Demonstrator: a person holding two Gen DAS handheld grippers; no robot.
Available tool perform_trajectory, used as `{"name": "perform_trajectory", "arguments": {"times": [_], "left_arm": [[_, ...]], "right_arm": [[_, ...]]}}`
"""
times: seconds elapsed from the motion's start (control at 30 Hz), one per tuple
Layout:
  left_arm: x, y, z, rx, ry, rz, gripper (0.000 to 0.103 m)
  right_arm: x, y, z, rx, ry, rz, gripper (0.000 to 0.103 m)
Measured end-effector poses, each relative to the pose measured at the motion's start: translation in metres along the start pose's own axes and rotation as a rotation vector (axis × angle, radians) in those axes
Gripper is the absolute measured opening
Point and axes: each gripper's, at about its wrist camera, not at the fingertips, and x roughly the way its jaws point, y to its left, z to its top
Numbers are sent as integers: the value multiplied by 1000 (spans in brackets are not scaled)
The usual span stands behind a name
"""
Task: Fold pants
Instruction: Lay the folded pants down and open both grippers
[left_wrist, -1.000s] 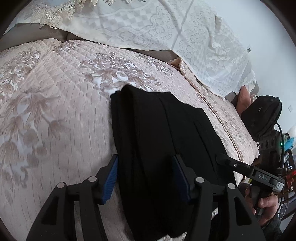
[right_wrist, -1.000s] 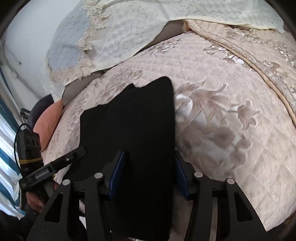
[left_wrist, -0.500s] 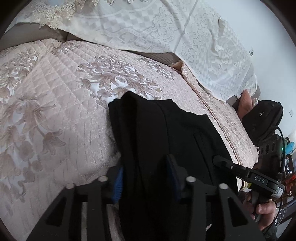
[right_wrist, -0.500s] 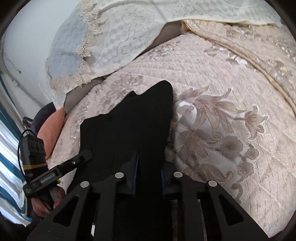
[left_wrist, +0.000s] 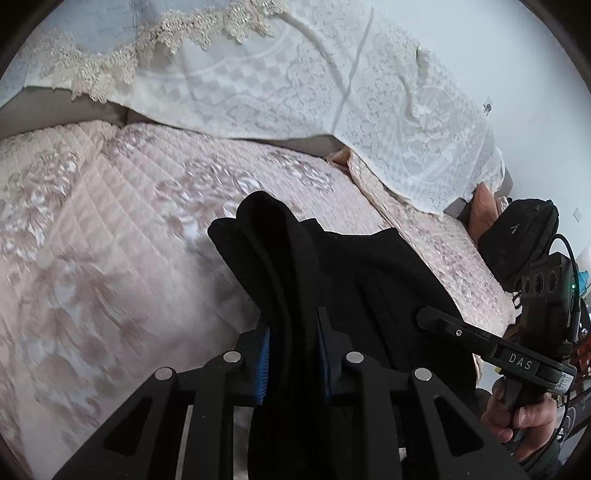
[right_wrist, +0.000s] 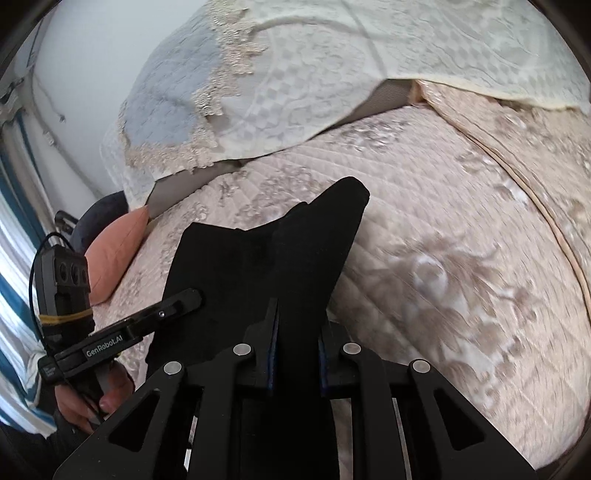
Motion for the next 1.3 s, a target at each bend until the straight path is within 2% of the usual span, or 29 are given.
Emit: {"name": "perform_trajectory", "arguments": {"times": [0.27,0.53,0.7,0.8,0.83,0.93,1.0,1.1,1.2,1.3], "left_arm": [[-2,37,41,22,-42,71,23],[12,80,83,25,-56,112,23],[43,111,87,-7,-12,130,24],[54,131,80,-67,2,134,31],[53,138,77,-96,1,114,33],[45,150,69,-142,-1,103,36],[34,152,65,-144,-23,142,35],[13,147,60,-139,-64,189,33],[-7,133,51,-119,-100,167,33],[-14,112,39,-70,-105,153,33]], "right_arm": [[47,30,38,-57,11,50,16],[99,39,75,-50,33,84,16],[140,29,81,-37,81,67,16],[157,12,77,-10,107,17,23],[158,6,76,5,110,21,30],[148,-4,74,5,89,-11,35],[134,0,74,-22,67,-57,35],[114,17,72,-92,12,-83,35],[102,39,61,-183,-15,-90,35],[102,53,42,-247,11,-114,35]]}}
